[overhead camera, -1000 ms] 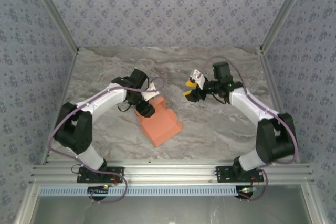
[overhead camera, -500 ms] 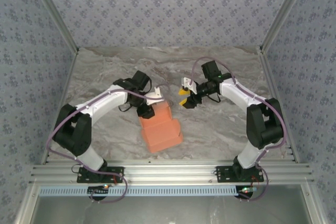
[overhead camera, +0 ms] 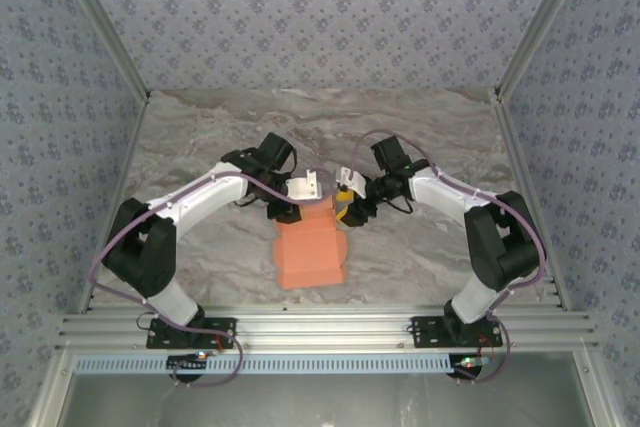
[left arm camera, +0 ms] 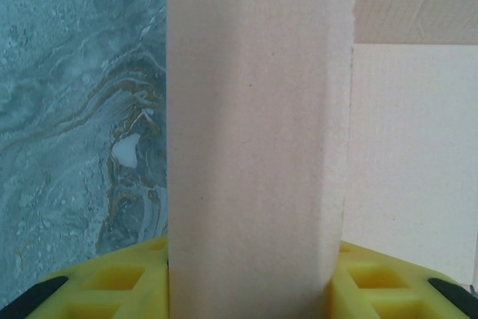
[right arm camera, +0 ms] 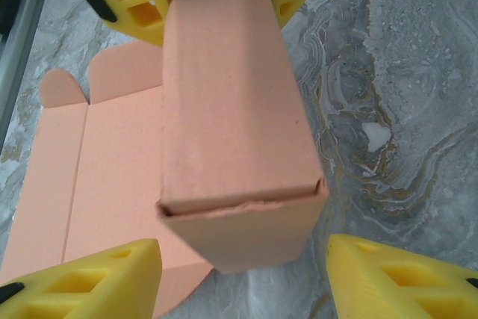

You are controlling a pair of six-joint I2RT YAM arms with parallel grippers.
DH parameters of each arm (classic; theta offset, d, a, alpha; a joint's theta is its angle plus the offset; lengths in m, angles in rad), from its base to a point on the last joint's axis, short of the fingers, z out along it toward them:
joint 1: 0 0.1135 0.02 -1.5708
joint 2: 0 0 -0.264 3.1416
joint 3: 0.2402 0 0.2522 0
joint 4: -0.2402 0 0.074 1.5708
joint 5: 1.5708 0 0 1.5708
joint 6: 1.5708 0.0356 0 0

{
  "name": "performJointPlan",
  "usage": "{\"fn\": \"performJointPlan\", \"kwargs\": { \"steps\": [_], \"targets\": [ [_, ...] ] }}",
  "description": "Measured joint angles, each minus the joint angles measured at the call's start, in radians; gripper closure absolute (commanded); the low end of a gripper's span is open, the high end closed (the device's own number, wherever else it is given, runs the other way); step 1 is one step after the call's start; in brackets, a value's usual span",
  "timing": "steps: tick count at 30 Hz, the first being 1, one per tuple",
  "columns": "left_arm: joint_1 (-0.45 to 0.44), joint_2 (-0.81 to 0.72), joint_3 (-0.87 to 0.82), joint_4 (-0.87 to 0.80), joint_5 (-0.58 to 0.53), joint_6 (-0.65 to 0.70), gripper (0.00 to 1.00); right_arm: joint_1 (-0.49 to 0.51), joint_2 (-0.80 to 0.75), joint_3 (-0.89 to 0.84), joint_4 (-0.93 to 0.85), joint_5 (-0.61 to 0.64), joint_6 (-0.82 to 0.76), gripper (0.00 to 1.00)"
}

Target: Fold the paper box

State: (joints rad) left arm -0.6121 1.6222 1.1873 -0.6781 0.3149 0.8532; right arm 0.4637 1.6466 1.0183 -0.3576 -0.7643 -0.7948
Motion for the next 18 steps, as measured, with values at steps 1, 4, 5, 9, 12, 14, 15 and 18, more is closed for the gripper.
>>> {"fn": "performJointPlan", "kwargs": {
  "steps": [1, 4, 5, 9, 12, 14, 15, 18],
  "targets": [
    [-0.001, -0.003, -0.006, 0.003, 0.004, 0.006, 0.58, 0.006, 0.0, -0.005, 0.01, 0.007, 0.008, 0.38],
    [-0.003, -0.011, -0.021, 0.011, 0.015, 0.023, 0.57, 0.029, 0.0, -0.015, 0.049, 0.031, 0.035, 0.38],
    [-0.003, -0.012, -0.025, 0.014, 0.018, 0.027, 0.57, 0.034, 0.0, -0.017, 0.057, 0.032, 0.04, 0.39],
    [-0.003, -0.013, -0.035, 0.03, 0.026, 0.034, 0.57, 0.05, 0.001, -0.018, 0.076, 0.031, 0.047, 0.53],
    [-0.003, -0.013, -0.039, 0.037, 0.025, 0.033, 0.58, 0.053, 0.001, -0.019, 0.076, 0.029, 0.043, 0.66],
    [-0.003, -0.013, -0.042, 0.042, 0.025, 0.033, 0.57, 0.053, 0.003, -0.019, 0.074, 0.028, 0.043, 0.67],
    [-0.003, -0.013, -0.043, 0.044, 0.026, 0.033, 0.57, 0.053, 0.004, -0.02, 0.075, 0.028, 0.043, 0.67],
    [-0.003, -0.013, -0.046, 0.046, 0.027, 0.033, 0.57, 0.053, 0.004, -0.039, 0.098, 0.03, 0.045, 0.67]
  ]
}}
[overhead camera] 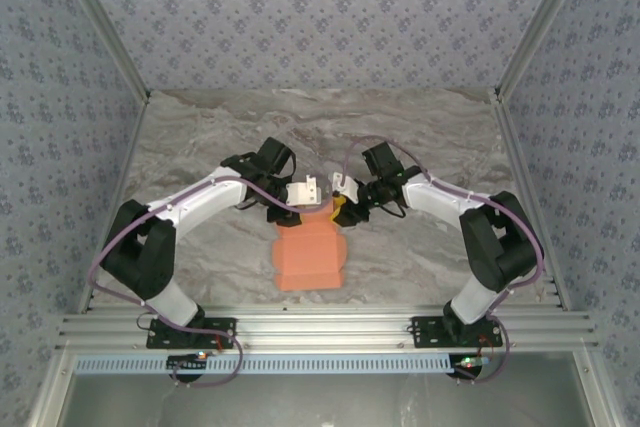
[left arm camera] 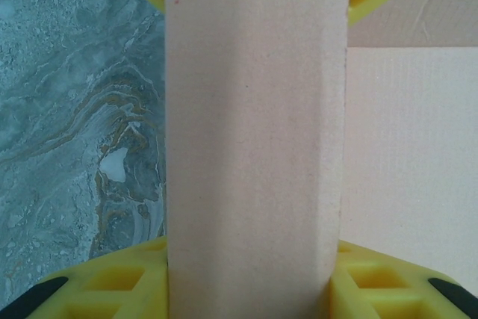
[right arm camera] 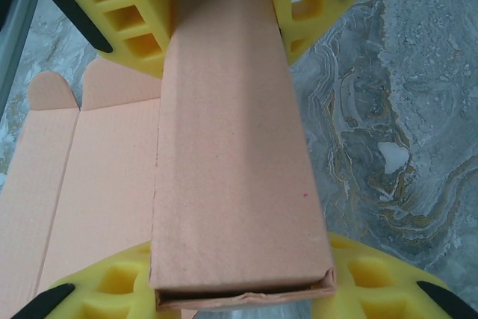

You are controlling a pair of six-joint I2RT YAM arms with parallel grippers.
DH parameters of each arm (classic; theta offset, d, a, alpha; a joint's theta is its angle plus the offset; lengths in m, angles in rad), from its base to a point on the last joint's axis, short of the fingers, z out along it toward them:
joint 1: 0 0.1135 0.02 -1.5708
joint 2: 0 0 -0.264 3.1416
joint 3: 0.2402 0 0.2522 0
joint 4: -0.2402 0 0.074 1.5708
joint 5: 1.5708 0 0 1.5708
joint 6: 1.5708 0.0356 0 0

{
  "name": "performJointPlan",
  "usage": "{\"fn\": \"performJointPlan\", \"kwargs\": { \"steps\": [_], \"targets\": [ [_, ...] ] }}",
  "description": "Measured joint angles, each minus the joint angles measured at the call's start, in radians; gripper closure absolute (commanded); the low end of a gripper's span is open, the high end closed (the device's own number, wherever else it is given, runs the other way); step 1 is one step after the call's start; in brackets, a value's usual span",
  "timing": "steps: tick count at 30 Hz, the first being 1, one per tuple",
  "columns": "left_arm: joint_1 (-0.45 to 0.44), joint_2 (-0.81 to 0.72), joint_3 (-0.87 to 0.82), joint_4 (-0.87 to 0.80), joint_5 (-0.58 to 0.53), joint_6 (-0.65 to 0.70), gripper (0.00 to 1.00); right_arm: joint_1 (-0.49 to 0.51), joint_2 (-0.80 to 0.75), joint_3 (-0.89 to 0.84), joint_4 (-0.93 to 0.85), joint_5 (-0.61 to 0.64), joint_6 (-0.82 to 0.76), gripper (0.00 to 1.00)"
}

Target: Fold the paper box

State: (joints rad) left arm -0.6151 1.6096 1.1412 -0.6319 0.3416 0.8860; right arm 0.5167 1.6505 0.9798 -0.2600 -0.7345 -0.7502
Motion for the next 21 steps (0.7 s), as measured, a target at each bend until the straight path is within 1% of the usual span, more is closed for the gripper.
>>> {"fn": "performJointPlan", "kwargs": {
  "steps": [6, 7, 8, 9, 12, 18, 21],
  "targets": [
    [0.0, 0.0, -0.002, 0.0, 0.002, 0.0, 0.57, 0.002, -0.011, -0.06, 0.105, 0.006, 0.049, 0.68],
    [0.0, 0.0, -0.002, 0.0, 0.003, 0.0, 0.57, 0.002, -0.014, -0.068, 0.119, 0.007, 0.062, 0.62],
    [0.0, 0.0, -0.002, 0.0, 0.003, 0.0, 0.57, 0.003, -0.017, -0.079, 0.136, 0.007, 0.078, 0.5],
    [0.0, 0.0, -0.002, 0.001, 0.006, 0.001, 0.57, 0.003, -0.021, -0.089, 0.151, 0.005, 0.094, 0.46],
    [0.0, 0.0, -0.002, 0.001, 0.023, 0.008, 0.57, 0.006, -0.021, -0.105, 0.159, 0.017, 0.108, 0.42],
    [0.0, 0.0, -0.004, 0.001, 0.051, 0.02, 0.57, 0.018, 0.005, -0.129, 0.152, 0.025, 0.106, 0.41],
    [0.0, 0.0, -0.011, 0.002, 0.064, 0.023, 0.57, 0.035, 0.029, -0.128, 0.152, 0.043, 0.099, 0.43]
  ]
}}
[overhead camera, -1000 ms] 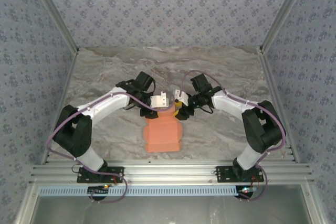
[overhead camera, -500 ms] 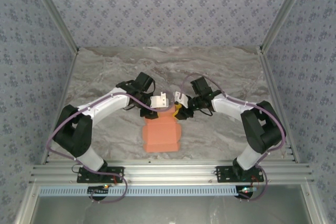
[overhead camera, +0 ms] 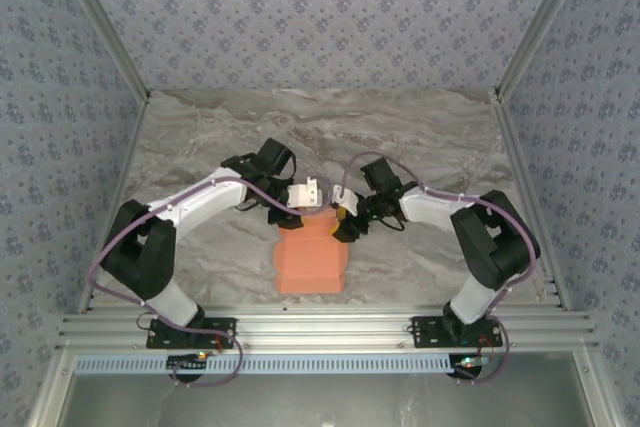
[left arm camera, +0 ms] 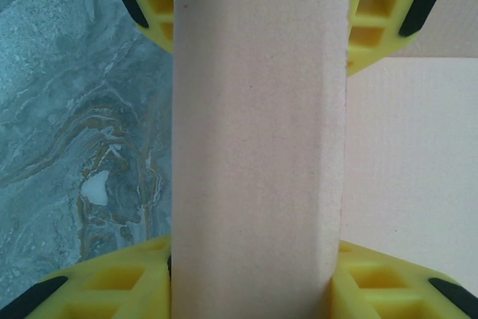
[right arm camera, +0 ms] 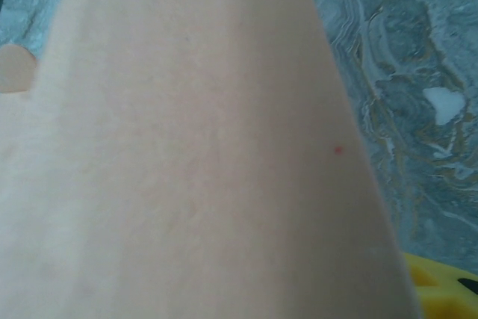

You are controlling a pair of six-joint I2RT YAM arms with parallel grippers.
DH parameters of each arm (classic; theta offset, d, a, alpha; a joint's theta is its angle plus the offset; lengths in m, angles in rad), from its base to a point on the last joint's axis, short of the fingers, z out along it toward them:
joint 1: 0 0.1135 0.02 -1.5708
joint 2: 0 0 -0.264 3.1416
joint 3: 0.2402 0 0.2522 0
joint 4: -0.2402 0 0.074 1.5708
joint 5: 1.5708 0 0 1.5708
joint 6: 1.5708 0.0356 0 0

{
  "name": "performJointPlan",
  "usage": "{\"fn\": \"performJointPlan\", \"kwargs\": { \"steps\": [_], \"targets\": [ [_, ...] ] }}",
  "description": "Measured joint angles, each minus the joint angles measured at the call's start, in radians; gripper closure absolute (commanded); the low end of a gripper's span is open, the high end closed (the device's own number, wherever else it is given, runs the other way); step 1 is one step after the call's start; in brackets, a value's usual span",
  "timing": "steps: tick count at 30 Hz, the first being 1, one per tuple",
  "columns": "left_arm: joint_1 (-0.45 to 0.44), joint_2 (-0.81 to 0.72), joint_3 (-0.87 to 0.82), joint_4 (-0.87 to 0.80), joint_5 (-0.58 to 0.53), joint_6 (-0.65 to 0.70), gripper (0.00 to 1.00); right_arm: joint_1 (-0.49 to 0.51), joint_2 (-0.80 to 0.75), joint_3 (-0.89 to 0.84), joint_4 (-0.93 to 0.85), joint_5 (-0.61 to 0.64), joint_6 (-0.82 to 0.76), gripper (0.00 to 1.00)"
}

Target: Fold the paper box

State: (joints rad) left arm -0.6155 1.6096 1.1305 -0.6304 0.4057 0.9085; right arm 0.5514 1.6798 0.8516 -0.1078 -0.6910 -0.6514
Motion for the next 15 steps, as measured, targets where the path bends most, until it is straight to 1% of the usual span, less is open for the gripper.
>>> {"fn": "performJointPlan", "kwargs": {
  "steps": [7, 10, 15],
  "targets": [
    [0.0, 0.0, -0.008, -0.001, 0.006, 0.0, 0.57, 0.014, 0.054, 0.0, 0.003, 0.023, -0.018, 0.47],
    [0.0, 0.0, -0.008, 0.0, 0.006, 0.0, 0.57, 0.014, 0.058, -0.003, 0.017, 0.024, -0.019, 0.54],
    [0.004, 0.003, -0.008, 0.002, 0.002, -0.001, 0.57, 0.019, 0.058, -0.036, 0.098, 0.037, -0.009, 0.68]
  ]
}}
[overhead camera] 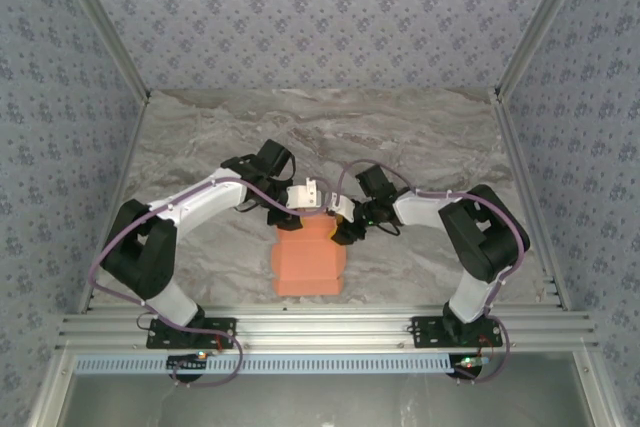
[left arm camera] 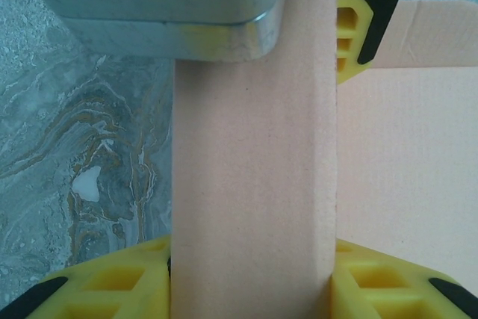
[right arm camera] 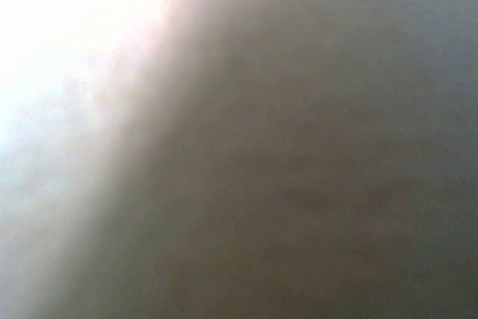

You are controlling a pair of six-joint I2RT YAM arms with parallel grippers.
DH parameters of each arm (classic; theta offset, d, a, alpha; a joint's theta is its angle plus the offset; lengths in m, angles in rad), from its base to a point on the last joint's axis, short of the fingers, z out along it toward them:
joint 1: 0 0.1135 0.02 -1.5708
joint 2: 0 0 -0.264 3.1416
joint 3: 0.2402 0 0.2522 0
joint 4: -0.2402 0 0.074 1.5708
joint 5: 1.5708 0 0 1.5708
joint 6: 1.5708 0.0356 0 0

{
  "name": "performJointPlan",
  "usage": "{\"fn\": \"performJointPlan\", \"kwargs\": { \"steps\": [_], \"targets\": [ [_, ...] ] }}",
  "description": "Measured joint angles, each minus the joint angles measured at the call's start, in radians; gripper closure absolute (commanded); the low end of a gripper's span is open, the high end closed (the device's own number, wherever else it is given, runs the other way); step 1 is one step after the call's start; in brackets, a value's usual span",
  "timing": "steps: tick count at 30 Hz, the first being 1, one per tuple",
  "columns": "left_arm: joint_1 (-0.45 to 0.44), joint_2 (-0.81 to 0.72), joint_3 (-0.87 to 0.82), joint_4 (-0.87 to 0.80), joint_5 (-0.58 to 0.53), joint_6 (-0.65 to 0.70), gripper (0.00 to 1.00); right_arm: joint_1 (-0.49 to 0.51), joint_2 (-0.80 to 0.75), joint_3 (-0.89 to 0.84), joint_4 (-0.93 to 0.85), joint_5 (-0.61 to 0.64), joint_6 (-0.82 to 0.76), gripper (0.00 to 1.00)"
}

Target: Fold the paper box

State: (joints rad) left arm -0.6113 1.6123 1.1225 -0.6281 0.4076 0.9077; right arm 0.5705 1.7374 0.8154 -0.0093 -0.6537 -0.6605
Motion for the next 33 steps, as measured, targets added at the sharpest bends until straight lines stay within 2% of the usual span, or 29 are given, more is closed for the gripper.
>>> {"fn": "performJointPlan", "kwargs": {
  "steps": [8, 15, 21, 25, 27, 29, 31, 33],
  "targets": [
    [0.0, 0.014, 0.007, 0.0, 0.012, 0.0, 0.57, 0.001, -0.008, -0.053, 0.098, 0.019, 0.023, 0.69],
    [0.001, 0.013, 0.008, 0.005, 0.034, -0.042, 0.57, -0.031, -0.113, -0.155, 0.203, -0.005, 0.118, 0.35],
    [0.023, 0.013, 0.055, -0.003, 0.03, -0.123, 0.57, -0.125, -0.297, -0.194, 0.246, -0.052, 0.202, 0.34],
    [0.07, 0.015, 0.106, 0.021, 0.031, -0.233, 0.57, -0.188, -0.427, -0.196, 0.246, -0.062, 0.261, 0.34],
    [0.1, 0.021, 0.118, 0.044, 0.037, -0.316, 0.57, -0.206, -0.511, -0.202, 0.241, -0.008, 0.314, 0.32],
    [0.126, 0.029, 0.126, 0.065, 0.05, -0.402, 0.57, -0.211, -0.605, -0.204, 0.22, 0.074, 0.384, 0.27],
    [0.15, 0.033, 0.129, 0.09, 0.059, -0.501, 0.57, -0.212, -0.698, -0.2, 0.189, 0.178, 0.493, 0.27],
    [0.167, 0.034, 0.129, 0.123, 0.072, -0.616, 0.57, -0.223, -0.773, -0.18, 0.134, 0.273, 0.668, 0.26]
  ]
}}
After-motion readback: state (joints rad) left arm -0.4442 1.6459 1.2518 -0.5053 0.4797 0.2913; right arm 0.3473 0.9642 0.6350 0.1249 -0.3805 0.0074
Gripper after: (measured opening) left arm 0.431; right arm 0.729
